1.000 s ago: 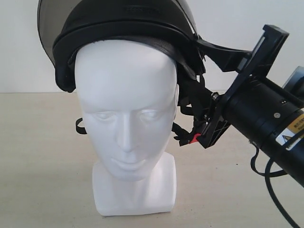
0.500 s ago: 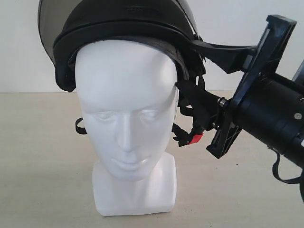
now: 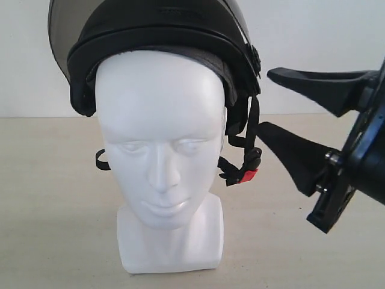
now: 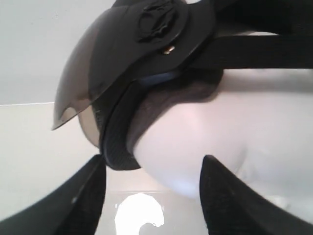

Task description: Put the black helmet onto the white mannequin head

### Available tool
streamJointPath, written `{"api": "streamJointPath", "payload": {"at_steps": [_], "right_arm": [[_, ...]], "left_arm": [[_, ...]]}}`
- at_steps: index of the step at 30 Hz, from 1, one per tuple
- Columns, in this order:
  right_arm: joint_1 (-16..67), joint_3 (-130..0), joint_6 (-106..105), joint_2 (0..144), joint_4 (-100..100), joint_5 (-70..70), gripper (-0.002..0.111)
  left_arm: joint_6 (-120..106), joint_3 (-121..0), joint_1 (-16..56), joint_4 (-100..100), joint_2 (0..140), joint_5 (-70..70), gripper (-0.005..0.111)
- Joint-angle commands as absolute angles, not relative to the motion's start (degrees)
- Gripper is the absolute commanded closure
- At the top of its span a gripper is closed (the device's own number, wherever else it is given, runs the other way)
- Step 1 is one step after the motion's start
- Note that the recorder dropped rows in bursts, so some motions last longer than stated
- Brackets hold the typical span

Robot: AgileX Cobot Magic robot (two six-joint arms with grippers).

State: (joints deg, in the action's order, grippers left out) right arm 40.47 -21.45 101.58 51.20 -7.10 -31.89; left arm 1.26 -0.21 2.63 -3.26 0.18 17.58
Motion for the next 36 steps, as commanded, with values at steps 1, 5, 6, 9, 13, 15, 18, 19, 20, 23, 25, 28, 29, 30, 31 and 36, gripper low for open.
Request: {"api": "streamJointPath", "payload": {"at_steps": [1, 5, 6, 9, 13, 15, 18, 19, 20, 23, 25, 28, 29, 30, 31, 36], "right_arm": [[40.56, -21.14, 101.35, 42.75, -11.41, -25.61, 0.053], [40.56, -21.14, 101.46, 30.19, -20.87, -18.19, 0.066], [40.56, -21.14, 101.46, 25.23, -25.96, -16.17, 0.077], [40.56, -21.14, 103.02, 13.78, -46.57, -10.78, 0.103], [40.56, -21.14, 120.32, 4.85, -75.37, -9.48, 0.109], [40.56, -21.14, 120.32, 4.71, -78.08, -10.02, 0.109], [40.56, -21.67, 118.68, 5.34, -84.18, -7.02, 0.109], [40.56, -21.95, 117.71, 5.84, -86.88, -6.61, 0.109], [40.56, -22.19, 117.60, 6.16, -90.10, -6.09, 0.109], [40.56, -23.14, 117.60, 8.44, -96.42, -4.47, 0.109], [40.56, -23.59, 117.48, 10.87, -98.76, -3.05, 0.109], [40.56, -24.70, 117.48, 15.64, -99.79, -0.38, 0.109], [40.56, -25.04, 117.48, 18.04, -99.79, 0.00, 0.109], [40.56, -25.40, 117.48, 20.06, -99.79, 0.00, 0.109], [40.56, -25.94, 117.48, 21.72, -99.79, -0.36, 0.109], [40.56, -28.32, 115.71, 31.04, -99.95, -2.22, 0.109]], "left_arm": [[1.08, 0.00, 2.47, -3.20, 0.00, 17.61, 0.102], [1.08, 0.00, 2.47, -3.20, 0.00, 17.61, 0.102], [1.08, 0.00, 2.47, -3.20, 0.00, 17.61, 0.102], [1.08, 0.00, 2.47, -3.20, 0.00, 17.61, 0.102], [1.08, 0.00, 2.47, -3.20, 0.00, 17.61, 0.102], [1.08, 0.00, 2.47, -3.20, 0.00, 17.61, 0.102], [1.08, 0.00, 2.47, -3.20, 0.00, 17.61, 0.102], [1.08, 0.00, 2.47, -3.20, 0.00, 17.61, 0.102], [1.08, 0.00, 2.47, -3.20, 0.00, 17.61, 0.102], [1.08, 0.00, 2.47, -3.20, 0.00, 17.61, 0.102], [1.08, 0.00, 2.47, -3.20, 0.00, 17.61, 0.102], [1.08, 0.00, 2.47, -3.20, 0.00, 17.61, 0.102], [1.08, 0.00, 2.47, -3.20, 0.00, 17.61, 0.102], [1.08, 0.00, 2.47, -3.20, 0.00, 17.61, 0.102], [1.08, 0.00, 2.47, -3.20, 0.00, 17.61, 0.102], [1.08, 0.00, 2.47, -3.20, 0.00, 17.61, 0.102]]}}
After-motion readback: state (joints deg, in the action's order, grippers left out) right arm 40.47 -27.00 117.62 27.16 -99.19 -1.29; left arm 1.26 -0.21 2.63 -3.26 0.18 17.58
